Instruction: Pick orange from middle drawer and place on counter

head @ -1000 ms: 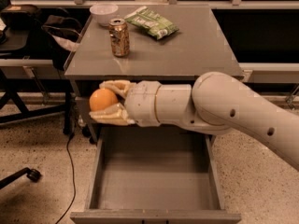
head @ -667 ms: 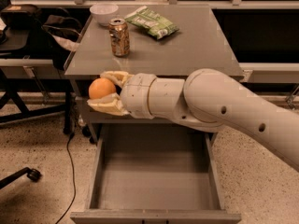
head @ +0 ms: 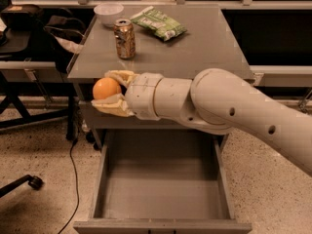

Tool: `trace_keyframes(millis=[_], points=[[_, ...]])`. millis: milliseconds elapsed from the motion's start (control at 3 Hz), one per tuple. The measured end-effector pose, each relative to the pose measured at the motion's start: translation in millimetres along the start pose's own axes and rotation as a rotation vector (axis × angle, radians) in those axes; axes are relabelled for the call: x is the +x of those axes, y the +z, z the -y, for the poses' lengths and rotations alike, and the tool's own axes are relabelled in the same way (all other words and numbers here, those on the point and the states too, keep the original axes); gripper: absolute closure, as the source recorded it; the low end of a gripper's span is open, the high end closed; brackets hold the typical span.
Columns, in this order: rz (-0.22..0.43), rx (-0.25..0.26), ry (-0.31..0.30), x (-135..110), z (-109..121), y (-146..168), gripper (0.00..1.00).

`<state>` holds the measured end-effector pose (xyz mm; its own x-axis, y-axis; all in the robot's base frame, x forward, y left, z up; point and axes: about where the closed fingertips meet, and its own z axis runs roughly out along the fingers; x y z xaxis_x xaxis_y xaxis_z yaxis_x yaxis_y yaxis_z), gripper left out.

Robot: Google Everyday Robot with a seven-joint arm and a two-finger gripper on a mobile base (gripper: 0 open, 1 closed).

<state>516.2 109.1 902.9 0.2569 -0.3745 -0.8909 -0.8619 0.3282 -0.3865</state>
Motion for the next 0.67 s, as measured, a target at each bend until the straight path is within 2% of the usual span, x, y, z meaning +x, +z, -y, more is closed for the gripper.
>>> trace_keyframes(millis=[333,667], points=[[-0.007,0.038,-0.038,-2,27,-2,1.0],[-0.014,0.054,-0.055,2,55,-1,1.0]])
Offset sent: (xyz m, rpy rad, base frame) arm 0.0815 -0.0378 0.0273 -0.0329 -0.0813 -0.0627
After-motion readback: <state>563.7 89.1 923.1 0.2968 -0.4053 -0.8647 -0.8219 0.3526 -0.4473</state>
